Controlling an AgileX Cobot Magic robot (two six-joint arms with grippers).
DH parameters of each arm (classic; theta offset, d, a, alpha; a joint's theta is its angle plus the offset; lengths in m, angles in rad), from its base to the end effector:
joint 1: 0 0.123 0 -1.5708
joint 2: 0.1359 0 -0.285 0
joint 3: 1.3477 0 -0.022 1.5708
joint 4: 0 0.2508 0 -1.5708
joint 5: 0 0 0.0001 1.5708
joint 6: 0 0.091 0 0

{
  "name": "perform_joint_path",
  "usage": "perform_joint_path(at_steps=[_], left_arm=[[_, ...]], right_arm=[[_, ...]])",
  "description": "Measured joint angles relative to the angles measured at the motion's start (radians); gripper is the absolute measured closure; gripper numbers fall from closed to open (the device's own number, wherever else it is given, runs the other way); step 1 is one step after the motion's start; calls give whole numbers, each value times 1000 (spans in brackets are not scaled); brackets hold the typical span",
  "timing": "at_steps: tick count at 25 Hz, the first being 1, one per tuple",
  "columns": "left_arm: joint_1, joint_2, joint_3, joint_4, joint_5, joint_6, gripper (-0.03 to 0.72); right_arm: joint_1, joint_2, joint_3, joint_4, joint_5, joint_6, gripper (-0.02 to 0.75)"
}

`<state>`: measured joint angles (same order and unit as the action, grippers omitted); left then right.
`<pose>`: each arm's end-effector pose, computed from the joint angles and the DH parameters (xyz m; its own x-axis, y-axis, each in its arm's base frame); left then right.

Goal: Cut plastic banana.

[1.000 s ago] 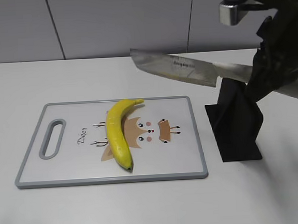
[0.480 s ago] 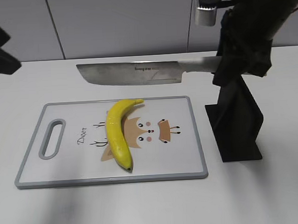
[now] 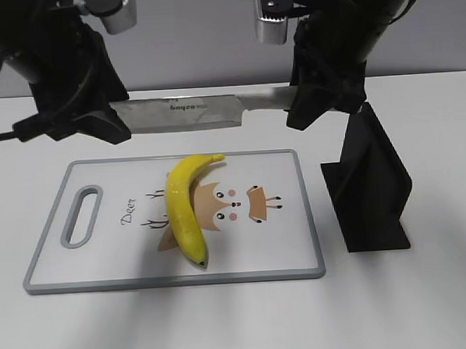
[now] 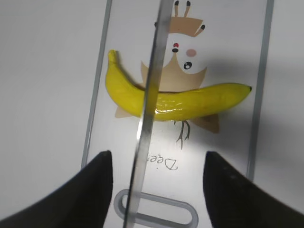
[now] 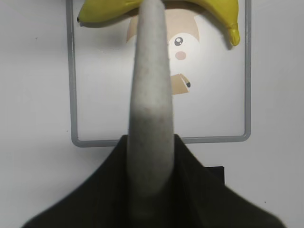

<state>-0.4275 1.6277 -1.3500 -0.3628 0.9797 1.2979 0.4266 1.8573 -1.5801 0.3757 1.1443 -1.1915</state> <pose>0.2995 -0.1659 0.2978 0.0681 0.8997 -0.4311 0.9679 0.0452 0.2473 0.3421 0.1889 0.2744 -0.0502 -0.9103 -0.4110 -0.9950 0.0810 -0.0579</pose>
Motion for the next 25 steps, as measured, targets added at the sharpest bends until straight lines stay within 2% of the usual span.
perform_joint_path(at_steps=[1, 3, 5, 7, 9, 10, 19, 25], left_arm=[[-1, 16, -1, 0, -9, 1, 119], [-1, 41, -1, 1, -29, 4, 197], [-2, 52, -1, 1, -42, 5, 330], [-2, 56, -1, 1, -50, 5, 523], [-2, 60, -1, 4, -55, 6, 627], [-2, 67, -3, 5, -54, 7, 652], [-2, 151, -3, 22, -54, 13, 678], [-2, 241, 36, 22, -142, 13, 678]], right_arm=[[0, 7, -1, 3, -4, -1, 561], [0, 24, -1, 7, -6, -3, 561], [0, 40, -1, 8, -9, -4, 561], [0, 53, -1, 8, -20, -4, 561], [0, 58, -1, 8, -26, -8, 561], [0, 60, -1, 8, -29, -11, 561], [0, 132, -1, 8, -61, -29, 561], [0, 205, -1, 6, -98, -32, 561]])
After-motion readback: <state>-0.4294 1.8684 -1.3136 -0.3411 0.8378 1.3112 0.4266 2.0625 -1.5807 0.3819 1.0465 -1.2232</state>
